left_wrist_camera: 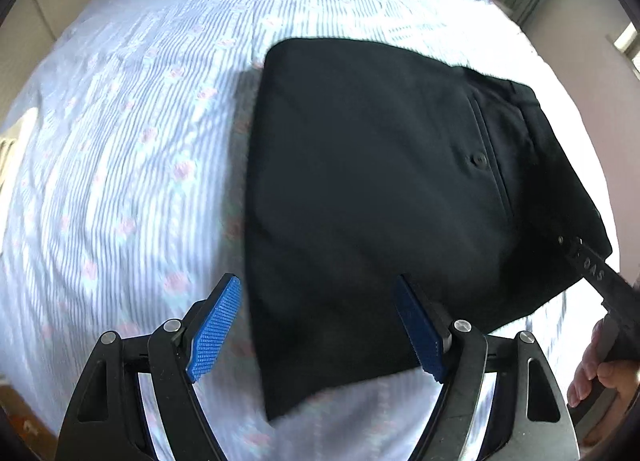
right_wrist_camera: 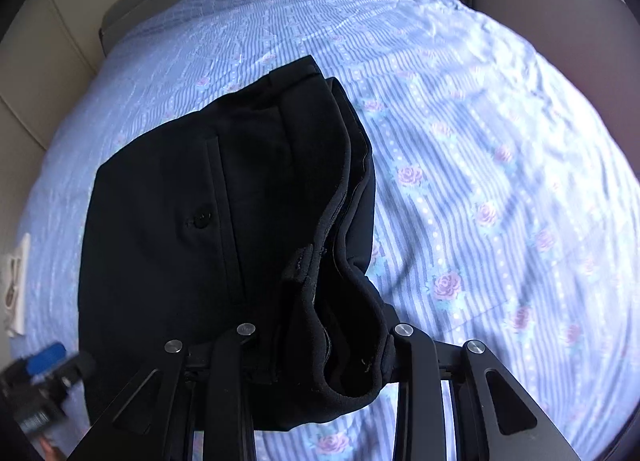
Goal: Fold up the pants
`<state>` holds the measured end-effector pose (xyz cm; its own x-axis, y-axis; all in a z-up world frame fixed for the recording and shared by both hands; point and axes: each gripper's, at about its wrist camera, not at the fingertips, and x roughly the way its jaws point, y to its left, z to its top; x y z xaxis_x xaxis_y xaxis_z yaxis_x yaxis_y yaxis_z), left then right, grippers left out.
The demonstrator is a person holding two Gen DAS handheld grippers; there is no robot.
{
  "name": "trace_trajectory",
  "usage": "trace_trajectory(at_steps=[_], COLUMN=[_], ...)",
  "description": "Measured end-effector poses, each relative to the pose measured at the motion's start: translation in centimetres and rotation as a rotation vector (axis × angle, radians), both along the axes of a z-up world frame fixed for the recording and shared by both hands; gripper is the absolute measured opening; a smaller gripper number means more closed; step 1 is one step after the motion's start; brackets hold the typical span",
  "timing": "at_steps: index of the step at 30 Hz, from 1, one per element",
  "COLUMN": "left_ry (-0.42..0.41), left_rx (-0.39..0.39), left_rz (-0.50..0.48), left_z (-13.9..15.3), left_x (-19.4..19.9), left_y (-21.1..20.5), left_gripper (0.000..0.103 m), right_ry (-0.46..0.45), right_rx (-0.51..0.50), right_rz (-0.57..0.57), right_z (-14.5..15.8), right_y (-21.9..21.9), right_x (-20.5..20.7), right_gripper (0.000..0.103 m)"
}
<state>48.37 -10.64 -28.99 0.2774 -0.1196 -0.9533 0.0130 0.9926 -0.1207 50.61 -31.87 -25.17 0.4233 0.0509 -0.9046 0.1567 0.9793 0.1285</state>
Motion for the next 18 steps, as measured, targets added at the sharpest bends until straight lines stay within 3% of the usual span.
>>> trace_trajectory(at_steps=[9, 13, 18], left_ry=[0.039, 0.064, 0.082], left_rx=[-0.241, -0.295, -0.378], left_rz=[-0.109, -0.168, -0.222], left_z=[-1.4, -1.2, -2.3], left_x=[7.2, 9.5, 12.0], left_y=[6.0, 8.2, 8.2], left_gripper=[0.076, 0.067, 0.059], right_ry=[0.054, 0.076, 0.098], right_rx=[-0.143, -0.197, -0.21], right_rz=[-0.029, -0.032, -0.057], right_z=[0.3, -0.8, -1.2], right_y=[1.6, 2.6, 2.5], right_x=[-0.5, -0.2, -0.3], right_gripper=[0.031, 0.031, 0.031])
